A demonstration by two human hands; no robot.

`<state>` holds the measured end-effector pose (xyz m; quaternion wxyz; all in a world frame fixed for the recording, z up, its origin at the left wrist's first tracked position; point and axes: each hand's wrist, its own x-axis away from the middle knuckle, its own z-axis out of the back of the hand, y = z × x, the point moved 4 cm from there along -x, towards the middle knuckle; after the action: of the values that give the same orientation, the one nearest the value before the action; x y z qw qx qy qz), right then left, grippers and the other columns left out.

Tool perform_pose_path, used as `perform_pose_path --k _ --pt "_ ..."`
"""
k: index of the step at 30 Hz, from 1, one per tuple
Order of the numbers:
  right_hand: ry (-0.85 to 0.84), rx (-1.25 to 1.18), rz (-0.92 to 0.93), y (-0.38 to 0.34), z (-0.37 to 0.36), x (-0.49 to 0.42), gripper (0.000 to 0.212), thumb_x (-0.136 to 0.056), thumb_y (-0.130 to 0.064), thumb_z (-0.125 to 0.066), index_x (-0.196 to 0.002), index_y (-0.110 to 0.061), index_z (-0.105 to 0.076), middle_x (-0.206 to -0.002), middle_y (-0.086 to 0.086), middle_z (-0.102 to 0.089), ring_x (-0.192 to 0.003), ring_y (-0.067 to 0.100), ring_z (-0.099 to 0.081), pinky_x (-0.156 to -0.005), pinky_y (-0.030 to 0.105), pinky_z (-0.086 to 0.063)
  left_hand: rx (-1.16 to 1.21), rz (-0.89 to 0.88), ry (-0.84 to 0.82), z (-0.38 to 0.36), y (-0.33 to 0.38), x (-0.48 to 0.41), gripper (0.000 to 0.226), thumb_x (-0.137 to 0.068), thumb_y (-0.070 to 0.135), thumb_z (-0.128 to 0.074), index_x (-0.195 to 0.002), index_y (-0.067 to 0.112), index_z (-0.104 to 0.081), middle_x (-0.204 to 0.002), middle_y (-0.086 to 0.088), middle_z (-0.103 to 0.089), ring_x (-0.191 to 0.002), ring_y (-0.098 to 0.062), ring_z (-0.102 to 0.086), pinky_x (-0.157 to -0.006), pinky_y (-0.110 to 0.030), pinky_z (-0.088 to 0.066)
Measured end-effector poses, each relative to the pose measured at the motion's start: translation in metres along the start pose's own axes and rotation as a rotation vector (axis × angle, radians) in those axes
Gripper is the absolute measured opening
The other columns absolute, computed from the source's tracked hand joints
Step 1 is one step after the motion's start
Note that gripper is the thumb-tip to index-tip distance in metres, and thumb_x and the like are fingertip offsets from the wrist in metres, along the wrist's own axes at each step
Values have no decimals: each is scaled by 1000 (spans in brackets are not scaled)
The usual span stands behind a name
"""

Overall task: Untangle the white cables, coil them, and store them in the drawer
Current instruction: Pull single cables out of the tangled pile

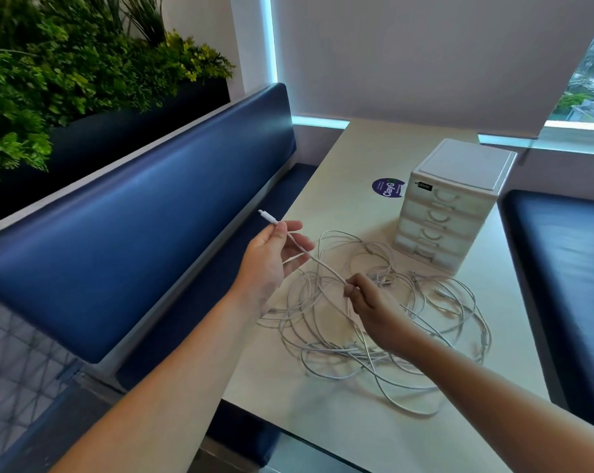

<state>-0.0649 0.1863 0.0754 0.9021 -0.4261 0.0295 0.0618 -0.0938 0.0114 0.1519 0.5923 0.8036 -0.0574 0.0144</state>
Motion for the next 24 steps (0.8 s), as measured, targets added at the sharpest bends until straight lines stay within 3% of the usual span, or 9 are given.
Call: perform_pose_path --k 4,9,15,24 --pt "-24 -65 -4 4 5 1 30 -100 -32 -40 -72 -26 -49 -57 -9 -44 -56 8 -41 -61 34 -36 178 69 -1 -3 -4 1 32 -107 22 -33 -104 7 -61 -71 -3 -57 -71 -16 -62 -87 -40 -57" --pt "-128 -55 65 -3 5 11 31 -100 -27 -44 -70 -29 -50 -56 -14 -47 -55 0 -44 -58 21 -33 102 11 9 -5 -2 -1 27 -106 22 -38 -104 10 -62 -85 -4 -70 -86 -17 -69 -87 -36 -57" --pt "-129 -52 34 1 11 16 32 -100 -31 -43 -69 -28 -51 -56 -10 -41 -51 0 -41 -55 20 -31 72 -30 46 -4 0 -4 26 -104 25 -42 -100 16 -66 -68 3 -56 -66 -8 -58 -70 -29 -56" --pt "-118 58 -74 35 22 12 36 -99 -38 -41 -67 -26 -50 -57 -4 -44 -56 14 -43 -60 32 -37 153 -137 145 -5 9 -4 22 -103 25 -47 -101 20 -69 -80 2 -67 -81 -10 -65 -73 -28 -57"
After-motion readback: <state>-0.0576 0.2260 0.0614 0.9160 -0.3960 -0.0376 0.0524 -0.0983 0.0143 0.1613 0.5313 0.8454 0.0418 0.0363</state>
